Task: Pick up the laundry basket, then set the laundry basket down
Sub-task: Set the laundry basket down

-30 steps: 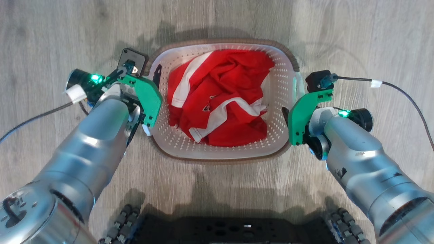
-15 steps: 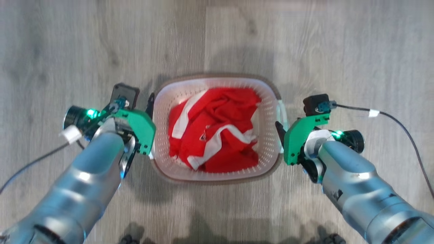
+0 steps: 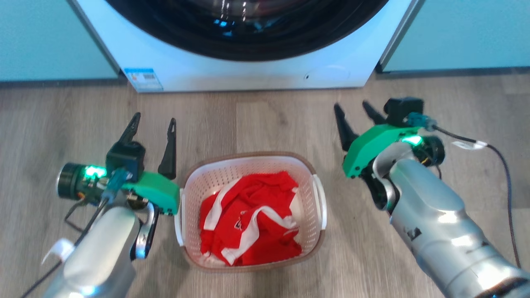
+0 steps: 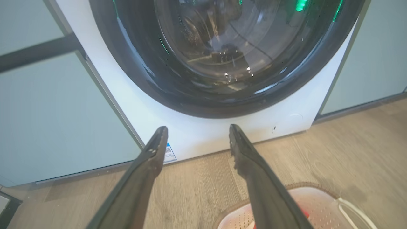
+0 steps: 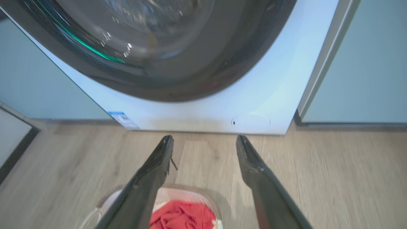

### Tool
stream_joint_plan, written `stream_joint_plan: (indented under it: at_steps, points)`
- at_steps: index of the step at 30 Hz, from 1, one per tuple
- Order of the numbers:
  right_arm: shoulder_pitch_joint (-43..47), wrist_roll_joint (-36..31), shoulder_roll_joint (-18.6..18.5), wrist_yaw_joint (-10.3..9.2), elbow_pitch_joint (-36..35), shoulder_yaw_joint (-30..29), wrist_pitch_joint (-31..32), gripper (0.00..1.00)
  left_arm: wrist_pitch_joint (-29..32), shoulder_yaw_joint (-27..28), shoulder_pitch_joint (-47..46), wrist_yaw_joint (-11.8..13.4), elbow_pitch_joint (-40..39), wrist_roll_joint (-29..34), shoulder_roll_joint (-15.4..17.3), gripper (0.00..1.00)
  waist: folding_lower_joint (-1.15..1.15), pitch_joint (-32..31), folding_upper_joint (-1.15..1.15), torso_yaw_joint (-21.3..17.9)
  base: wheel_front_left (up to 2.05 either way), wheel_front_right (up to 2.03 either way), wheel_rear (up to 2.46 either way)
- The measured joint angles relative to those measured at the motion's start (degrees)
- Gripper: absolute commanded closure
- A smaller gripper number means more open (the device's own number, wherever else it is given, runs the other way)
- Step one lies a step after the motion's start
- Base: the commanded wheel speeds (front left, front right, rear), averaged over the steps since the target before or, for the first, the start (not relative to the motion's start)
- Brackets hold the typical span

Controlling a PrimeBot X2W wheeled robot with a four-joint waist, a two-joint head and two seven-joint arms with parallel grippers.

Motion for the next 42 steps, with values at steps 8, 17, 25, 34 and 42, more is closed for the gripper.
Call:
stream_joint_plan:
  at_steps: [8,17,25,34,42]
  points:
    - [15.88,-15.3,0.01,0.0,-22.59,-14.11,-0.04,0.0,-0.18,9.98,11.18,-1.49,-14.72,6.3,-2.1,0.0,0.0,-4.95,0.0,-1.75,0.0,0.0,0.0]
    - [27.35,-19.94,0.16,0.0,-38.97,-17.15,-0.07,0.0,-0.24,16.79,21.01,-5.7,-23.47,11.01,-7.81,0.0,0.0,-8.31,0.0,-2.62,0.0,0.0,0.0]
    - [33.63,-21.38,0.47,0.0,-42.77,-18.28,-0.07,0.0,-0.24,20.5,27.43,-8.94,-23.07,12.76,-11.54,0.0,0.0,-10.2,0.0,-3.05,0.0,0.0,0.0]
    - [37.34,-21.47,0.52,0.0,-42.88,-19.57,-0.07,0.0,-0.24,21.83,29.62,-12.8,-20.82,14.01,-13.36,0.0,0.0,-11.09,0.0,-2.96,0.0,0.0,0.0]
    - [37.43,-21.39,0.57,0.0,-42.85,-21.17,-0.07,0.0,-0.24,23.92,29.67,-14.92,-21.13,14.35,-14.38,0.0,0.0,-10.99,0.0,-2.78,0.0,0.0,0.0]
